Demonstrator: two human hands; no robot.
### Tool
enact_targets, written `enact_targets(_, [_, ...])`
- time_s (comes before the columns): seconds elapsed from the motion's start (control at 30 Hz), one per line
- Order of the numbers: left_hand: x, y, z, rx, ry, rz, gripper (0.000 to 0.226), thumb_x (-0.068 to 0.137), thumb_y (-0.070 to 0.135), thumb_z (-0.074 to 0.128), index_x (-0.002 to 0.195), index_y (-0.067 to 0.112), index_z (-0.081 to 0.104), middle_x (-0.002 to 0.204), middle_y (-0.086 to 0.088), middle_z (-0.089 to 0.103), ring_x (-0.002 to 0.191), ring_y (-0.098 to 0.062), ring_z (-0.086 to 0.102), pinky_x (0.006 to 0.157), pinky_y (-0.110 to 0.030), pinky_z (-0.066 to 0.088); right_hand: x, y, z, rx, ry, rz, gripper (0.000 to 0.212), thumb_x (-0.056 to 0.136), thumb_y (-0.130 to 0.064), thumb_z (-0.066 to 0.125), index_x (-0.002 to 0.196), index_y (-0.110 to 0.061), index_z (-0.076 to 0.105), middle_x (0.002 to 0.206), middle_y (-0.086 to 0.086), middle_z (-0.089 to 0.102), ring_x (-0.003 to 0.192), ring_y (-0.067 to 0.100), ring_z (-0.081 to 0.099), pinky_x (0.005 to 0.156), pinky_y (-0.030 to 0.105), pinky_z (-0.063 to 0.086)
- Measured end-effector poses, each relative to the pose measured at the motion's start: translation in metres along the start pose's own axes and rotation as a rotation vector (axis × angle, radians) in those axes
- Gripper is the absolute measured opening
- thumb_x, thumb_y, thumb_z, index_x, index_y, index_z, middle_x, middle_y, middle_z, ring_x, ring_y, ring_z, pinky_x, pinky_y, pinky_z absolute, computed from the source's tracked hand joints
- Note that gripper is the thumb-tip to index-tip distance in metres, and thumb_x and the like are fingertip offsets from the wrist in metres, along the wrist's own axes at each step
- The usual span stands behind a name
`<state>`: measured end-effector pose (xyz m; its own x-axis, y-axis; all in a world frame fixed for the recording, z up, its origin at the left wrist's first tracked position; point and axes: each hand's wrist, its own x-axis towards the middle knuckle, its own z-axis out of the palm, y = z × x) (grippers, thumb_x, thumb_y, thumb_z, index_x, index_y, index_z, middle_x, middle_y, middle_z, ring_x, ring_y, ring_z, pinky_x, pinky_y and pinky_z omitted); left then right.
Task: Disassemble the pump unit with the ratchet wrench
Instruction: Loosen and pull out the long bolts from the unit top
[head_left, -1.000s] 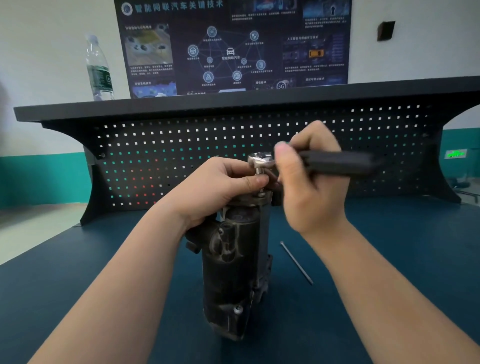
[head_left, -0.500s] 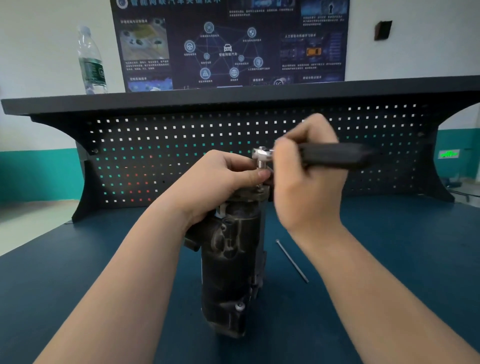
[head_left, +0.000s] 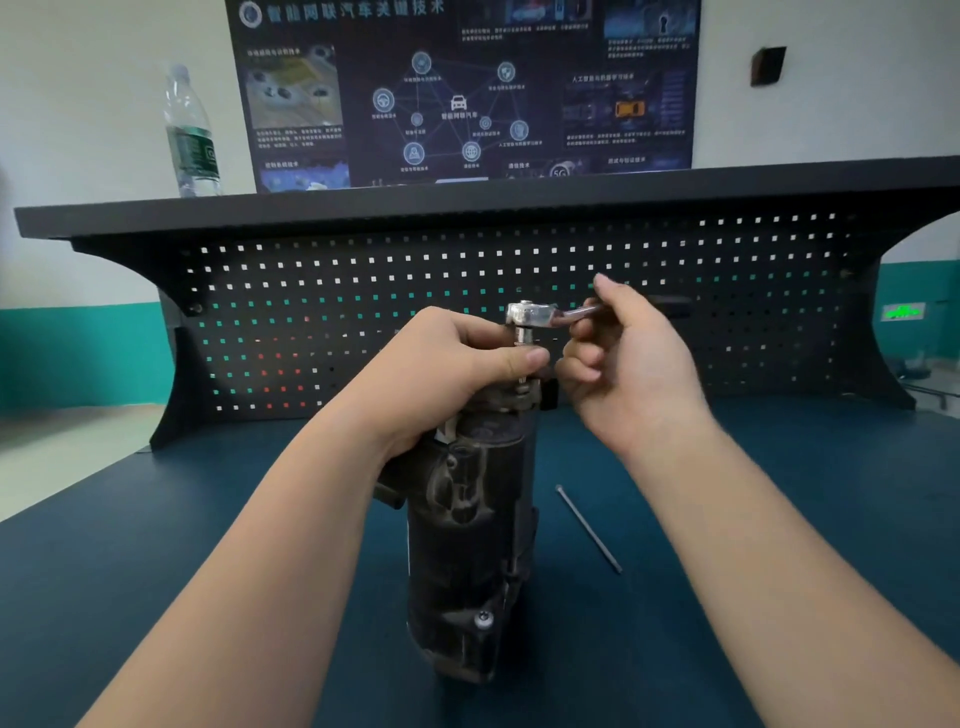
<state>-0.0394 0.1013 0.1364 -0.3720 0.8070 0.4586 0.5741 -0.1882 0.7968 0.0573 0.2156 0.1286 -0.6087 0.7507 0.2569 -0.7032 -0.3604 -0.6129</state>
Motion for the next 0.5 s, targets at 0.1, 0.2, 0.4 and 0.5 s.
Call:
enact_targets(0.1, [0.0,0.0,0.0,0.003,-0.001,0.011,0.013,0.078,0.026,0.076,0.085,0.016,0.078,0.083,-0.008,0.075,0.071,-0.011,0.066,0.068,-0.022,0.056,-0.016,0.015,0.003,-0.367,-0.056,-0.821,0.025,0.094,-0.022,0.056,0.074,-0.013,0.046,0.052,-0.004,0.05,0.042,0.01,0.047,0.044,0.021,0.036])
enact_targets(0.2, [-0.001,-0.001,-0.002,0.008,-0.025,0.042,0.023,0.074,0.034,0.078,0.087,0.015,0.077,0.079,-0.005,0.072,0.072,-0.014,0.064,0.07,-0.032,0.053,-0.019,0.017,-0.004,-0.73,-0.384,-1.351,0.012,0.091,-0.013,0.054,0.081,-0.011,0.047,0.069,-0.013,0.047,0.059,-0.003,0.051,0.055,0.015,0.04])
enact_targets(0.4, [-0.001,-0.001,-0.003,0.03,-0.049,0.035,0.014,0.087,0.025,0.067,0.095,0.015,0.076,0.09,-0.004,0.075,0.082,-0.011,0.067,0.079,-0.027,0.055,-0.006,0.0,0.004,0.032,-0.036,-0.098,0.026,0.092,-0.011,0.044,0.066,-0.01,0.042,0.044,0.003,0.042,0.03,0.008,0.03,0.033,0.014,0.022])
enact_targets(0.5, [0.0,-0.001,-0.002,0.041,-0.02,0.011,0.013,0.086,0.024,0.069,0.09,0.014,0.077,0.091,-0.011,0.075,0.078,-0.012,0.066,0.08,-0.031,0.055,0.002,-0.012,0.0,0.029,-0.007,0.158,0.023,0.091,-0.012,0.043,0.068,-0.009,0.043,0.049,0.002,0.041,0.033,0.007,0.029,0.031,0.015,0.021])
